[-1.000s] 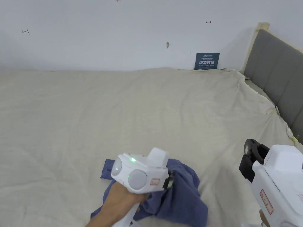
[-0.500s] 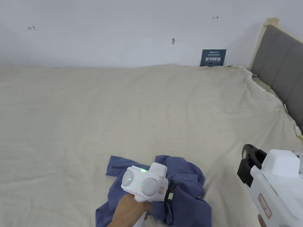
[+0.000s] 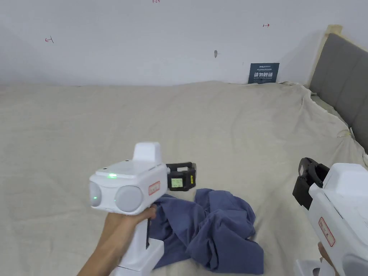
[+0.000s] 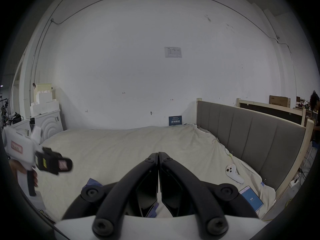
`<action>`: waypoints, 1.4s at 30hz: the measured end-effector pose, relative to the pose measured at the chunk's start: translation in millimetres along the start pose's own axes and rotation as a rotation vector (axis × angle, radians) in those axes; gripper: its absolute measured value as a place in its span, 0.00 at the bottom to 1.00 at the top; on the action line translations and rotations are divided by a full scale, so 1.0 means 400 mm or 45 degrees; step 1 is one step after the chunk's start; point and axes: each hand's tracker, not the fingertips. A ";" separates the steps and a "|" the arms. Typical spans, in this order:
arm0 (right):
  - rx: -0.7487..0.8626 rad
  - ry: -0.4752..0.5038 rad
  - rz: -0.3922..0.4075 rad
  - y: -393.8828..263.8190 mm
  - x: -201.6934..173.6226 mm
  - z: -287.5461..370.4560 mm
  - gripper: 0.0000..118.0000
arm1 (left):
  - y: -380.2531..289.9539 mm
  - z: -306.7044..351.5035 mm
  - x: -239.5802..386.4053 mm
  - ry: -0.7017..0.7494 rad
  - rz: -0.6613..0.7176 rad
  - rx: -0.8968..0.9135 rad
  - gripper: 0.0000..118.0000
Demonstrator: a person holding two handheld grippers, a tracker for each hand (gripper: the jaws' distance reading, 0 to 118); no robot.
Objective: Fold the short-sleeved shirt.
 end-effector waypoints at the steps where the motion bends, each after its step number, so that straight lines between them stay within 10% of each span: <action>1: 0.004 0.001 0.000 0.002 -0.002 0.001 0.00 | 0.006 0.022 -0.010 0.032 -0.012 0.042 1.00; 11: 0.048 0.026 0.008 0.011 -0.030 0.008 0.00 | -0.062 0.157 -0.091 0.433 -0.173 0.485 0.94; 17: 0.063 0.042 0.008 0.012 -0.051 0.009 0.00 | -0.107 0.177 -0.115 0.542 -0.258 0.526 0.37; 23: 0.069 0.052 0.019 0.010 -0.059 0.009 0.00 | -0.110 0.175 -0.143 0.457 -0.158 0.472 0.00; 30: 0.067 0.058 0.018 0.016 -0.072 0.009 0.00 | -0.105 0.161 -0.152 0.443 -0.141 0.413 0.00; 42: 0.035 0.061 0.018 0.002 -0.072 0.000 0.00 | -0.267 -0.001 -0.180 0.279 0.027 -0.358 0.00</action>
